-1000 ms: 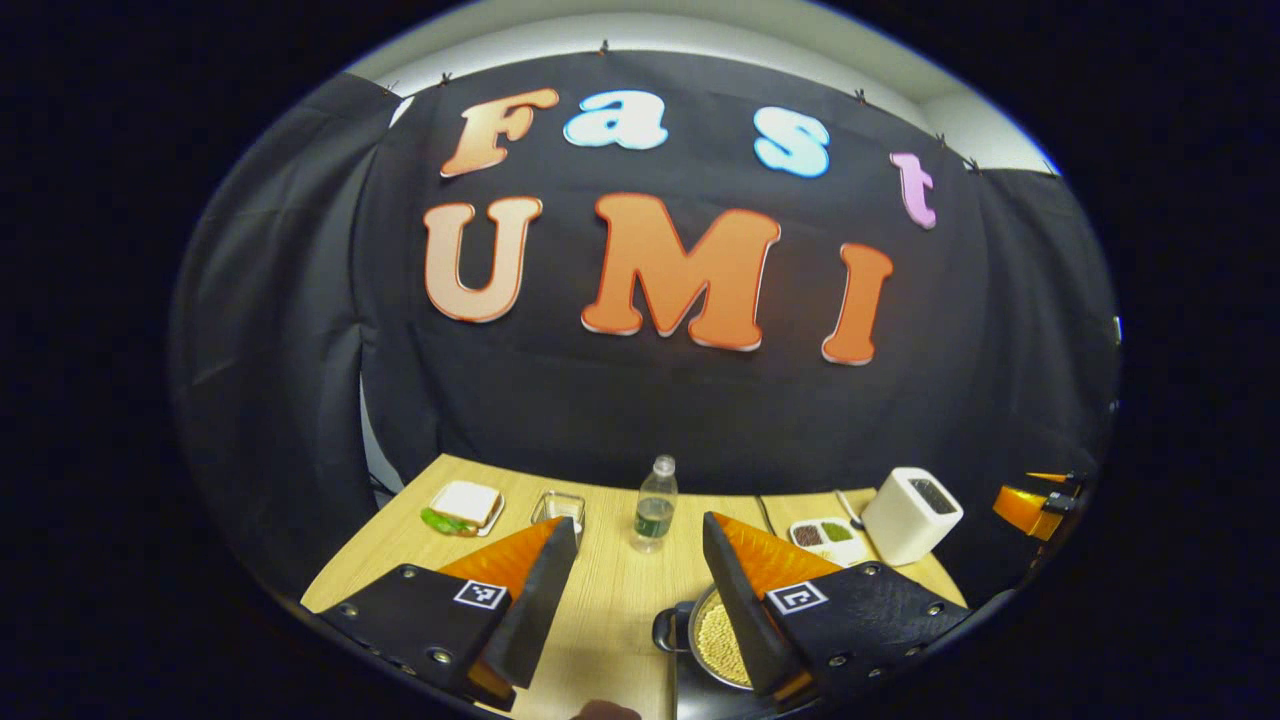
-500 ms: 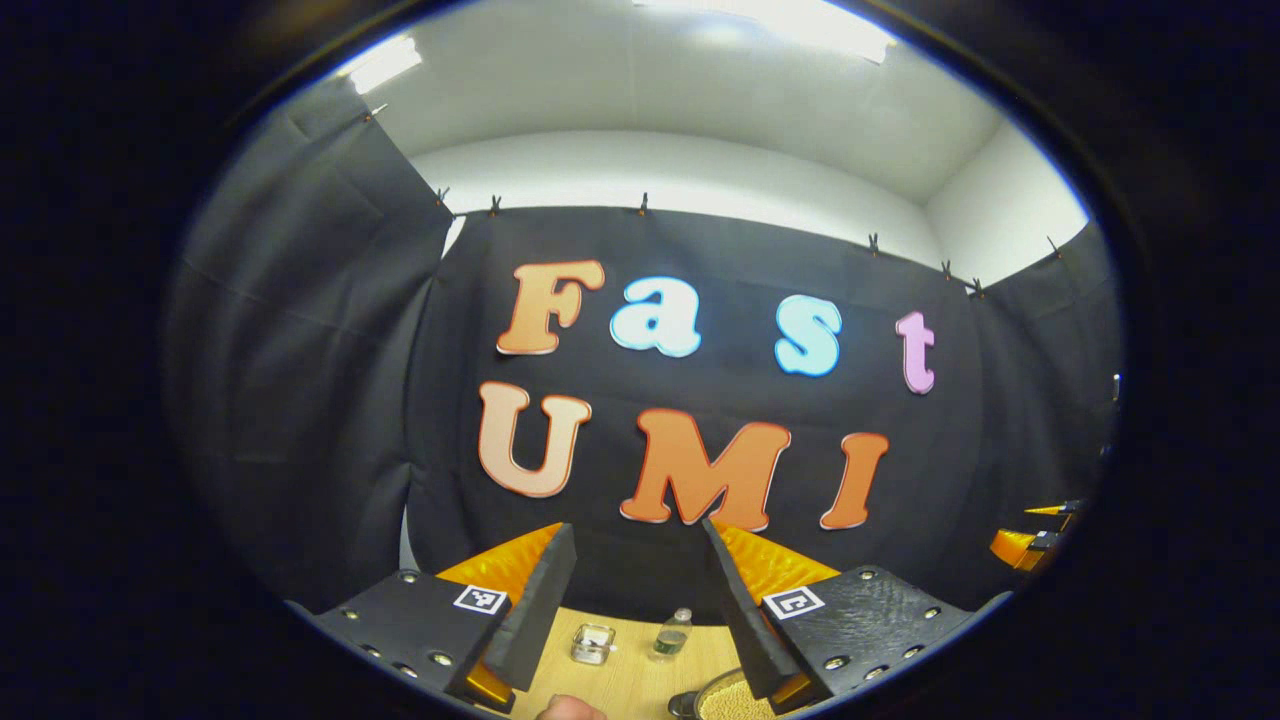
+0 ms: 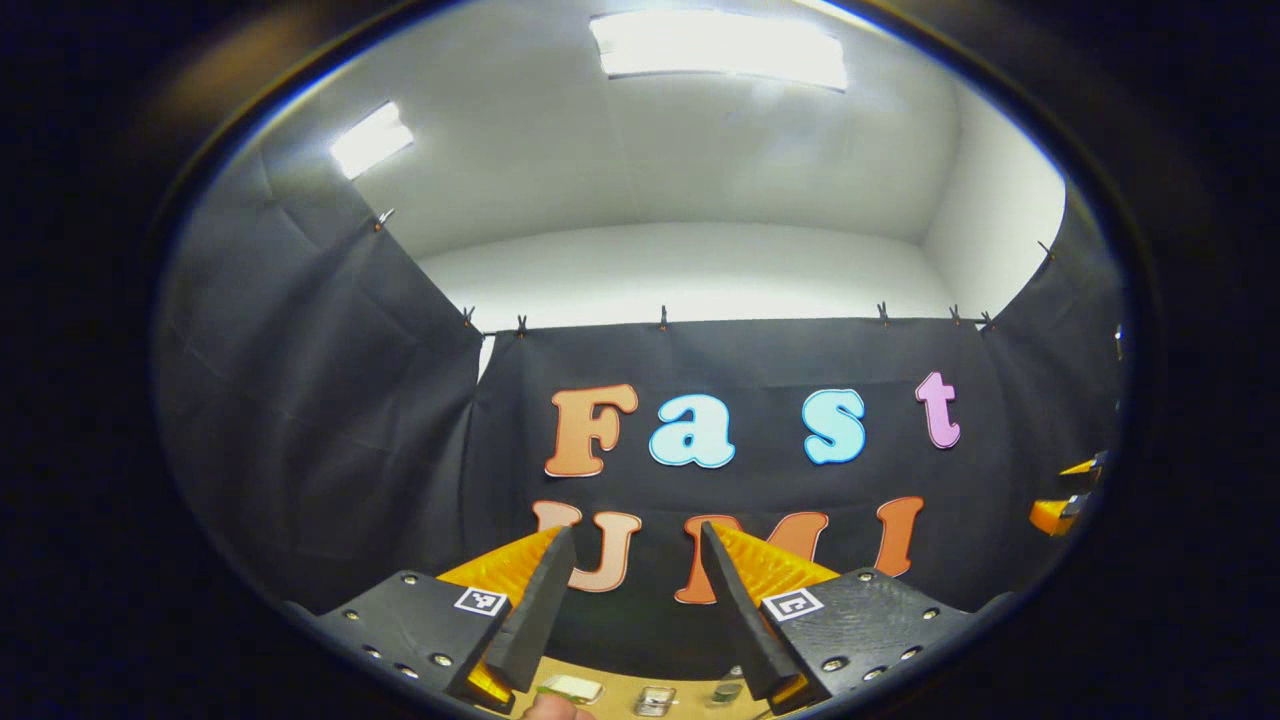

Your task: First push the handle of the pot to place it horizontally, then grasp the pot with both hands and set it on the induction cooktop.

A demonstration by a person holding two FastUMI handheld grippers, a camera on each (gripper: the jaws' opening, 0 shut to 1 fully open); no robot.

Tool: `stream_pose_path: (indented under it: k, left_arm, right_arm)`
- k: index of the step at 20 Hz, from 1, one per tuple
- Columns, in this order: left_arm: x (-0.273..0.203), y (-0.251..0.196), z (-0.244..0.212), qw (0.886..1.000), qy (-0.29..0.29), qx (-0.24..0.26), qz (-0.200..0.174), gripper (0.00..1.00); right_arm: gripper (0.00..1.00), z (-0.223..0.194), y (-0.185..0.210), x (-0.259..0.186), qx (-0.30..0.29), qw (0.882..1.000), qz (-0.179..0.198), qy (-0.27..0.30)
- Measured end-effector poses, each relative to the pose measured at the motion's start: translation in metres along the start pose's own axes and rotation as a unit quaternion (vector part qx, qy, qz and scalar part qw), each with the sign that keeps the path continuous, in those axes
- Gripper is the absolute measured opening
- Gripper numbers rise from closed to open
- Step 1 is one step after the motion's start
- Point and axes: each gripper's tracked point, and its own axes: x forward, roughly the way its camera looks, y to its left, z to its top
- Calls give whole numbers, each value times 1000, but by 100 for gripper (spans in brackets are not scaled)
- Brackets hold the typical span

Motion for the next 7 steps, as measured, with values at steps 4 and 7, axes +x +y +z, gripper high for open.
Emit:
stream_pose_path:
  k: [4,7]
  left_arm:
    - [6,1,-23,1000,12,-1,-1,76]
    - [17,14,-59,999,48,6,16,80]
  right_arm:
    - [94,9,-5,5,4,1000,-8,-11]
    - [94,8,-6,15,3,1000,-7,-10]
